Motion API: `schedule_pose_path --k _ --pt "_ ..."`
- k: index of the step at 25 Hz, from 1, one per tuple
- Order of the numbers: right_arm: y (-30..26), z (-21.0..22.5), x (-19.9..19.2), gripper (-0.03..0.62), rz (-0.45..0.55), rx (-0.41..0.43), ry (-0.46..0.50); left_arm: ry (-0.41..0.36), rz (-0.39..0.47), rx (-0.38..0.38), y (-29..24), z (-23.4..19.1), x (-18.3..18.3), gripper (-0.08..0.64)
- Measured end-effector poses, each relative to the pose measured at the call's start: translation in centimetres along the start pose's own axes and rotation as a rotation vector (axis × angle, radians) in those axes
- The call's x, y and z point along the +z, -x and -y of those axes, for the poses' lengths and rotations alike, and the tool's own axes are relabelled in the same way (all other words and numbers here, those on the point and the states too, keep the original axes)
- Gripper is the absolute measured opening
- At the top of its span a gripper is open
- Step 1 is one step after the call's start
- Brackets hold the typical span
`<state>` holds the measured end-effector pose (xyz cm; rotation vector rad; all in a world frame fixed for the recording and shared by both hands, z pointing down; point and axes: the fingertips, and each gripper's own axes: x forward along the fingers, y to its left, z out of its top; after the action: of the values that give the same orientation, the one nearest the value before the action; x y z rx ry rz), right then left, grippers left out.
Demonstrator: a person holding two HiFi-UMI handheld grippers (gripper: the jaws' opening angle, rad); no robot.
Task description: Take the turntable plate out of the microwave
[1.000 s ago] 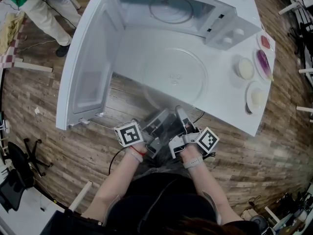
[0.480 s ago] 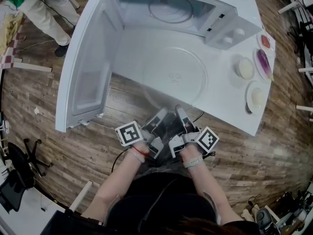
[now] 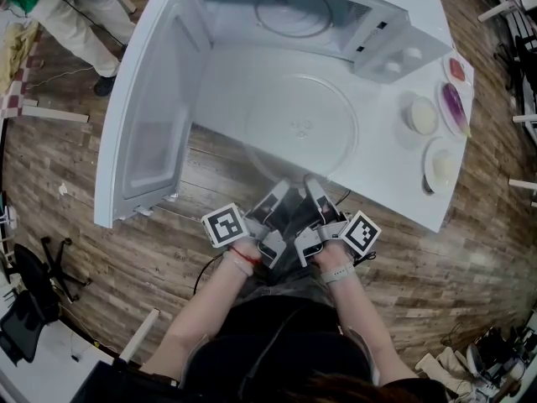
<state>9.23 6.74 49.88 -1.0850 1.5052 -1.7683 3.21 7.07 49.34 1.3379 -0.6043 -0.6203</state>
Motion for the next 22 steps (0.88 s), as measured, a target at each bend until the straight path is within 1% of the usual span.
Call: schedule_pose_path --k 7,15,22 --pt "0.0 -0.2 -0.9 0.048 -0.033 0.012 0.012 -0.006 0.011 -0.004 -0.4 0.1 0.7 0.043" --pt "-0.5 -0.3 -0.3 0.048 -0.021 0.007 0.009 0.001 0.016 -0.011 -1.4 0.3 1.1 0.043" --pt "-1.3 -0.3 0.0 0.048 -0.003 -0.016 0.011 -0.014 0.031 -0.003 -2.0 0.2 1.9 0.043"
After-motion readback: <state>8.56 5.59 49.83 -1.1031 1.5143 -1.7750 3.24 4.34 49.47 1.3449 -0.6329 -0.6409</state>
